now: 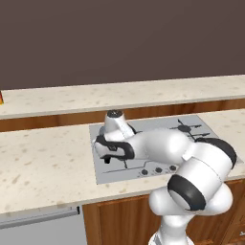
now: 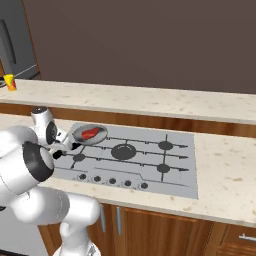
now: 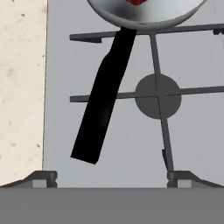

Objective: Pick up the pan with the steak in it and place it on the dining table. Then place the steak on the plate.

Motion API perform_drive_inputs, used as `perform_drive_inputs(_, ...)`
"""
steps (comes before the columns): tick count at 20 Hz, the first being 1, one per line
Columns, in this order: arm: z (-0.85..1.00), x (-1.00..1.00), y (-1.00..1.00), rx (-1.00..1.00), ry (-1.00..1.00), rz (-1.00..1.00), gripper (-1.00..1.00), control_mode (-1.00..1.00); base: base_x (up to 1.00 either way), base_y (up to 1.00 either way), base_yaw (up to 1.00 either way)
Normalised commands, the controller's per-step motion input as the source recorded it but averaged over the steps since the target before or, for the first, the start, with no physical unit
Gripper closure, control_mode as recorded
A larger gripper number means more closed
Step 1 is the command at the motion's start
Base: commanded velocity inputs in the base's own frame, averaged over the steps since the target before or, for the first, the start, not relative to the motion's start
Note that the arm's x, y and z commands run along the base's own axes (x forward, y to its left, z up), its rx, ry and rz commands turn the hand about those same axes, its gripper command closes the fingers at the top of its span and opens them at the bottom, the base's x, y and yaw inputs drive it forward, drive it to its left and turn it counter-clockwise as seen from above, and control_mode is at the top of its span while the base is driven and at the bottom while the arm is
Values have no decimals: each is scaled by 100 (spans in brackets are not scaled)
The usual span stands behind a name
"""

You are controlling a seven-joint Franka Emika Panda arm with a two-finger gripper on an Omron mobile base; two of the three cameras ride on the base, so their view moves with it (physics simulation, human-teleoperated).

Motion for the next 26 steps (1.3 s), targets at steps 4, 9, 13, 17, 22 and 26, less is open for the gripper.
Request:
perform_drive_inputs(4,-23,21,0,-1,-7,-1,-100,-100,0,0,0)
perform_drive_inputs(9,-19,19,0,0,-6,0,-100,-100,0,0,0)
perform_drive_inputs(13,-17,26,1,0,-4,0,-100,-100,0,0,0)
perform_drive_inputs(17,-19,22,1,0,-3,0,-100,-100,0,0,0)
perform_drive_inputs(22,-19,21,3,0,-2,0,-100,-100,0,0,0)
perform_drive_inputs(26,-21,19,9,0,0,0,-100,-100,0,0,0)
